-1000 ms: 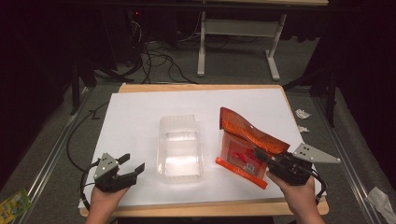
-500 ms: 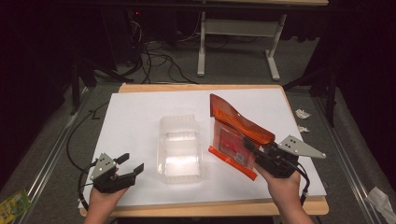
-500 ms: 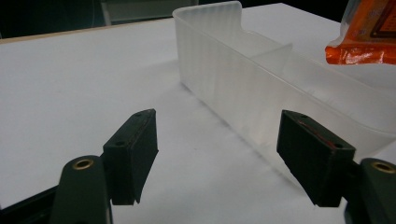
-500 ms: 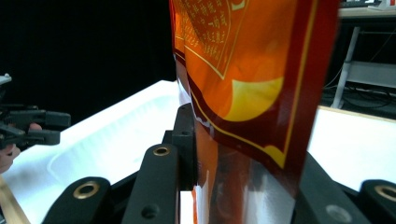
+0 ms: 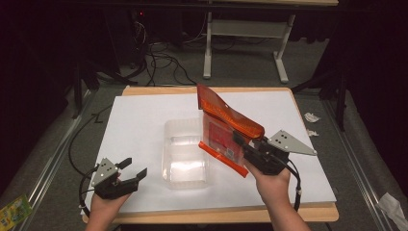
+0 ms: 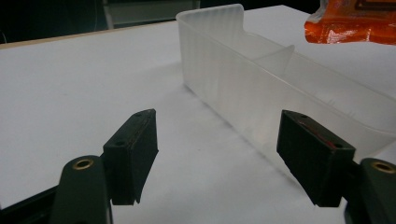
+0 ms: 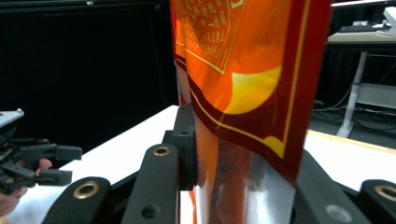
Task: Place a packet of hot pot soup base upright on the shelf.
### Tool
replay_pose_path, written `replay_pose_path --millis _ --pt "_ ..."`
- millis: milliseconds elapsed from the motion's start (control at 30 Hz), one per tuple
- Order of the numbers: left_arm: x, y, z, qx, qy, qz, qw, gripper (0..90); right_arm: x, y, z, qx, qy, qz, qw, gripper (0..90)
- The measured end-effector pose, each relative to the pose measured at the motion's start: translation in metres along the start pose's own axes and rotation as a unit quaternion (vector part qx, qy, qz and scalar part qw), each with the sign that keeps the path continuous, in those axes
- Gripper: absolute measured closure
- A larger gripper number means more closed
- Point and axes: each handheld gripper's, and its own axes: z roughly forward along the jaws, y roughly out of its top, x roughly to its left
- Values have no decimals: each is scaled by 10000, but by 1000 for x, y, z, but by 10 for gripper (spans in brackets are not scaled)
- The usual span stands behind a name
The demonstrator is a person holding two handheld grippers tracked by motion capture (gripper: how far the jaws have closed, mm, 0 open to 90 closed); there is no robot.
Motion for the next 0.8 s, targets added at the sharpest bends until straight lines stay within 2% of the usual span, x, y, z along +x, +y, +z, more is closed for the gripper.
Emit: replay_pose_path --millis 400,800 --pt "0 1 -1 -56 26 8 10000 296 25 3 33 -122 178 -8 9998 724" --pt "1 1 -4 -185 19 -46 9998 289 42 -1 55 -134 334 83 9993 725"
